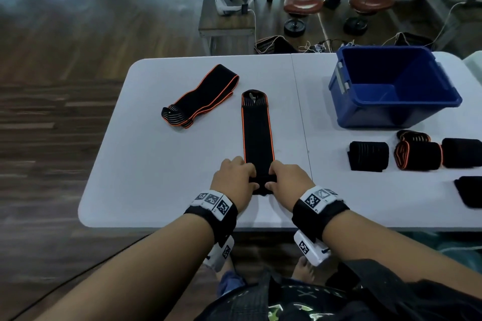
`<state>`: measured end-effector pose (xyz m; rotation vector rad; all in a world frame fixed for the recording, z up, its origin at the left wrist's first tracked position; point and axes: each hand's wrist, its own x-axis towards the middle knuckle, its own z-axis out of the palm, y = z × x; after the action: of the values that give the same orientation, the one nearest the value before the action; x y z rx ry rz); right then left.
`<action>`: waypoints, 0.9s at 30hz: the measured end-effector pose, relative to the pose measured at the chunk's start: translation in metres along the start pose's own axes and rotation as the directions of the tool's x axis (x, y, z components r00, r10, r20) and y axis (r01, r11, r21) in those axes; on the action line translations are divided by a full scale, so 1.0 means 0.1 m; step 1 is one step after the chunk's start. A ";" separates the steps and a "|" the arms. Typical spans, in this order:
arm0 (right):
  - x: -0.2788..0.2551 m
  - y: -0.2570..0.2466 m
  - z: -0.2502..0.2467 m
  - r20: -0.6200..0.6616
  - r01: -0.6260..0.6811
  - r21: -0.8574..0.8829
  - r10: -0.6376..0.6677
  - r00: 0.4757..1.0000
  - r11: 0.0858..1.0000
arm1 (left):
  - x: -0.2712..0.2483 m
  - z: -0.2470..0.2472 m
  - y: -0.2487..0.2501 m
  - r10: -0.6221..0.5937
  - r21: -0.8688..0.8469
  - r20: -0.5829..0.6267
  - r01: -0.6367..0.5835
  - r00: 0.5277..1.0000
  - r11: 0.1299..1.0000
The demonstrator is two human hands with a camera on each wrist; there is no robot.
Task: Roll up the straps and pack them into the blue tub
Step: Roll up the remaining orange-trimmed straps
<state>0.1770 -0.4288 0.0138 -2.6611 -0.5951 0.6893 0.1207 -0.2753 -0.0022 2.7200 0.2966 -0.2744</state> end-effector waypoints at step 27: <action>-0.03 0.10 0.10 -0.083 -0.088 0.318 0.120 0.989 0.944 | -0.17 0.30 -0.24 0.056 -0.284 -0.111 -0.085 0.992 0.955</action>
<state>0.1727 -0.4367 0.0029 -2.4231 -0.2899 0.6147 0.0941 -0.2681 -0.0342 2.4529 0.2457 -0.0648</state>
